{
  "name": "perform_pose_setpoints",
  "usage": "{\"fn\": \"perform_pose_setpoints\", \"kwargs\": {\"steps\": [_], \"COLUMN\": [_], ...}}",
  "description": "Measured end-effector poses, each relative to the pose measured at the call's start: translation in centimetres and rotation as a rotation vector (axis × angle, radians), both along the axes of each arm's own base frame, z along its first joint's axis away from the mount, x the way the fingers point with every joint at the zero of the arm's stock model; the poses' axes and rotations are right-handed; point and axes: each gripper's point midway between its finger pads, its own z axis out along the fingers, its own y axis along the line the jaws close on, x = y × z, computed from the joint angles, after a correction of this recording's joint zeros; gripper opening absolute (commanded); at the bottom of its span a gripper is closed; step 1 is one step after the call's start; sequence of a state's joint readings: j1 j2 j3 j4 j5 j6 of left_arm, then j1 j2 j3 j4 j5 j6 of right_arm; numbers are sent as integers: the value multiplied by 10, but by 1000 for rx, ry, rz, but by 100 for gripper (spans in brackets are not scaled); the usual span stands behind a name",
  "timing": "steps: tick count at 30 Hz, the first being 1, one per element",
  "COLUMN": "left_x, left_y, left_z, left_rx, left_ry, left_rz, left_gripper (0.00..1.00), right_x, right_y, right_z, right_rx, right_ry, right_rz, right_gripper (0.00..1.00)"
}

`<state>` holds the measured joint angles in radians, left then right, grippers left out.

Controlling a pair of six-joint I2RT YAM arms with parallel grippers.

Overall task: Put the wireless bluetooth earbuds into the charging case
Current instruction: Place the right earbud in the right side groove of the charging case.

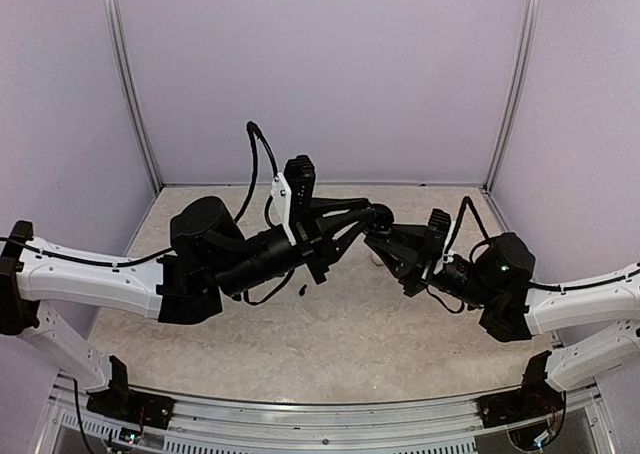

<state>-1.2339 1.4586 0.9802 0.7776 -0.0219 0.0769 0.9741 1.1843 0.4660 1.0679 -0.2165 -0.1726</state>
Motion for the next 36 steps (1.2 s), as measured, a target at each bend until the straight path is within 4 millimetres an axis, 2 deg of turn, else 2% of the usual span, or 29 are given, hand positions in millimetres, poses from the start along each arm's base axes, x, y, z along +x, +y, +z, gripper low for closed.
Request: {"fn": "perform_pose_setpoints", "kwargs": {"steps": [11,36], "left_x": [2,10], "left_y": [-10,-6], "left_z": [-18,-11], "left_rx": [36,4], "left_ry": [12,12], "left_rz": [-4,34], "left_gripper": [16,15], "right_x": [2,-1], "right_y": [7,8], "right_z": [7,11], "right_rx": [29,56], "right_ry": [13,14], "right_rz": [-39,-32], "right_gripper": [0,0]}}
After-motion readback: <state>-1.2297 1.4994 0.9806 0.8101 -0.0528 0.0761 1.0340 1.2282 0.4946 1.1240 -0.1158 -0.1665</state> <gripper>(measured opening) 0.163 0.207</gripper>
